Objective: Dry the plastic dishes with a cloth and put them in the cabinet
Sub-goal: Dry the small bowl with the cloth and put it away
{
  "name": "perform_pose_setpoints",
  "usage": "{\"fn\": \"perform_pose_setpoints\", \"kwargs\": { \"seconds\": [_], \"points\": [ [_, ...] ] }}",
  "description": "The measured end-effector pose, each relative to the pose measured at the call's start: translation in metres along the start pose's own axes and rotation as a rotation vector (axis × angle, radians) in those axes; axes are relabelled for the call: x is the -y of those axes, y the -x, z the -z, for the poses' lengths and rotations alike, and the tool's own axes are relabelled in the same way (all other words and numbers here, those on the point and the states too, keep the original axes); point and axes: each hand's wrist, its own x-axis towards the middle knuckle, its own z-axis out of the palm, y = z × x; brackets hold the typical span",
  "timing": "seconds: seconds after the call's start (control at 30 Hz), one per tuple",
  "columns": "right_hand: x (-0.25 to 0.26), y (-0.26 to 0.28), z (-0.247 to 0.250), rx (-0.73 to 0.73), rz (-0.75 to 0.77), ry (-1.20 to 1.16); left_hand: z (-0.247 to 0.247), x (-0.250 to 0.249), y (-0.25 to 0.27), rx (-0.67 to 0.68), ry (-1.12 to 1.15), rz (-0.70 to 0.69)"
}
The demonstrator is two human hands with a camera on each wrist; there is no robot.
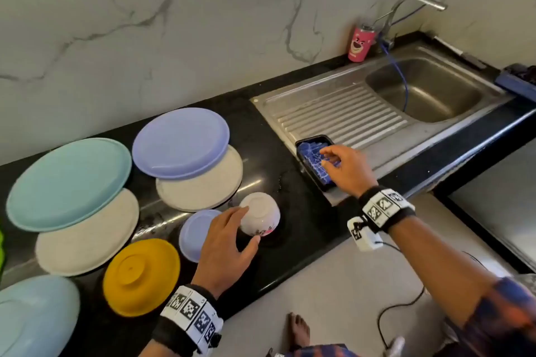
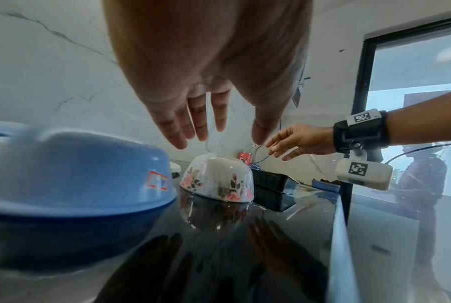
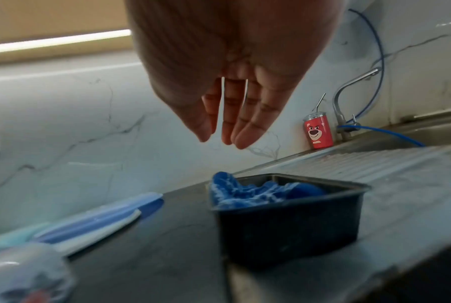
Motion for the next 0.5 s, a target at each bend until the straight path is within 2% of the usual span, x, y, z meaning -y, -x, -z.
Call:
{"fn": "perform_pose_setpoints", "kwargs": {
  "seconds": [0.03, 0.13, 0.23, 0.5],
  "points": [
    [-0.015, -0.017, 0.001, 0.039, -0.017, 0.027, -0.01, -0.003, -0.01, 0.008, 0.014, 0.03],
    [-0.025, -0.044, 0.004, 0.285, -0.081, 0.154, -0.021, -0.01, -0.025, 0.055, -0.004, 0.149],
    [-0.029, -0.051, -0.011, 0.437, -0.023, 0.262, -0.029, -0.008, -0.03, 0.072, -0.01, 0.222],
    [-0.048, -0.058, -0.025, 0.451, 0.034, 0.17, -0.041, -0.004, -0.032, 0.058, -0.035, 0.279]
  ]
}}
